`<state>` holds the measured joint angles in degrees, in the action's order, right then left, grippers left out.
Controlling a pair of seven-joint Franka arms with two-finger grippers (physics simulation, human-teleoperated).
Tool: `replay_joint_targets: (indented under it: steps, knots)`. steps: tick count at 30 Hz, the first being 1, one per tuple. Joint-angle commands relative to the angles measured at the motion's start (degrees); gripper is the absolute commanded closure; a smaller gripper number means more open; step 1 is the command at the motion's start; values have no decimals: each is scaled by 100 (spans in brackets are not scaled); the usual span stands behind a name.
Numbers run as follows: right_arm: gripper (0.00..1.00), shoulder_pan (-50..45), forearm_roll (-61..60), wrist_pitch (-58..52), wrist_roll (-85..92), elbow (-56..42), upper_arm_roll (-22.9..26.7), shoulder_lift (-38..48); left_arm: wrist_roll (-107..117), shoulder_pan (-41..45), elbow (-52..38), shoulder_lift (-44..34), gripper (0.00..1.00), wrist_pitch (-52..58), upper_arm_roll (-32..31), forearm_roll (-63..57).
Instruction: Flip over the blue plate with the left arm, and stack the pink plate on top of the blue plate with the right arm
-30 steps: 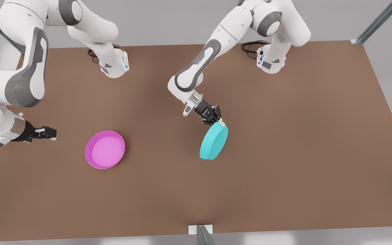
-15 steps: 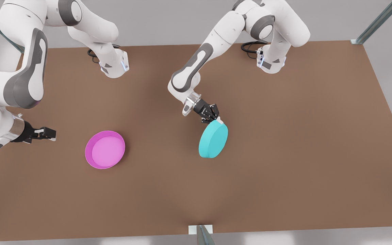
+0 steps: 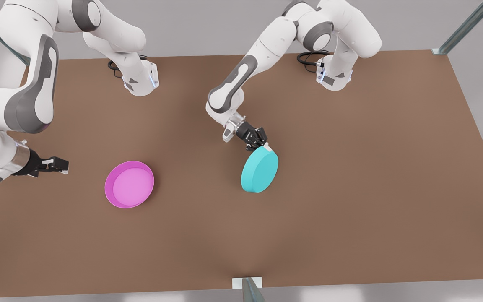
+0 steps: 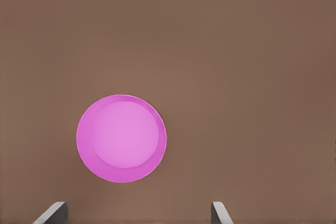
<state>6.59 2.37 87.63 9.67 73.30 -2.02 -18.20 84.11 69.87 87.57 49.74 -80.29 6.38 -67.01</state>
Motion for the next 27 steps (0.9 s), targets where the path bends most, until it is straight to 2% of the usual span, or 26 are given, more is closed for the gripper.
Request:
replay_joint_targets:
  steps: [1, 2, 5, 10, 12, 17, 21, 27]
  knots:
    - [0, 0, 0, 0, 0, 0, 0, 1, 1, 0, 6, 1, 54, -22, 3, 56]
    - [0, 0, 0, 0, 0, 0, 0, -8, -8, 27, -55, 18, 47, -22, 3, 65]
    - [0, 0, 0, 0, 0, 0, 0, -8, -26, 35, -363, 203, 35, 110, -5, 100]
    - [0, 0, 0, 0, 0, 0, 0, 0, -96, 35, -512, 291, 23, 171, -67, 118]
    - [0, 0, 0, 0, 0, 0, 0, -8, -96, 35, -565, 317, 0, 180, -93, 118]
    - [0, 0, 0, 0, -9, -9, 0, 1, -87, 35, -820, 378, 0, 171, -111, 390]
    - [0, 18, -9, -9, 0, -9, 0, 1, -26, 35, -1628, 730, 0, 154, -260, 1146]
    - [0, 18, 0, 0, 0, -9, 0, -8, 124, -17, -2094, 800, 0, 39, -260, 2428]
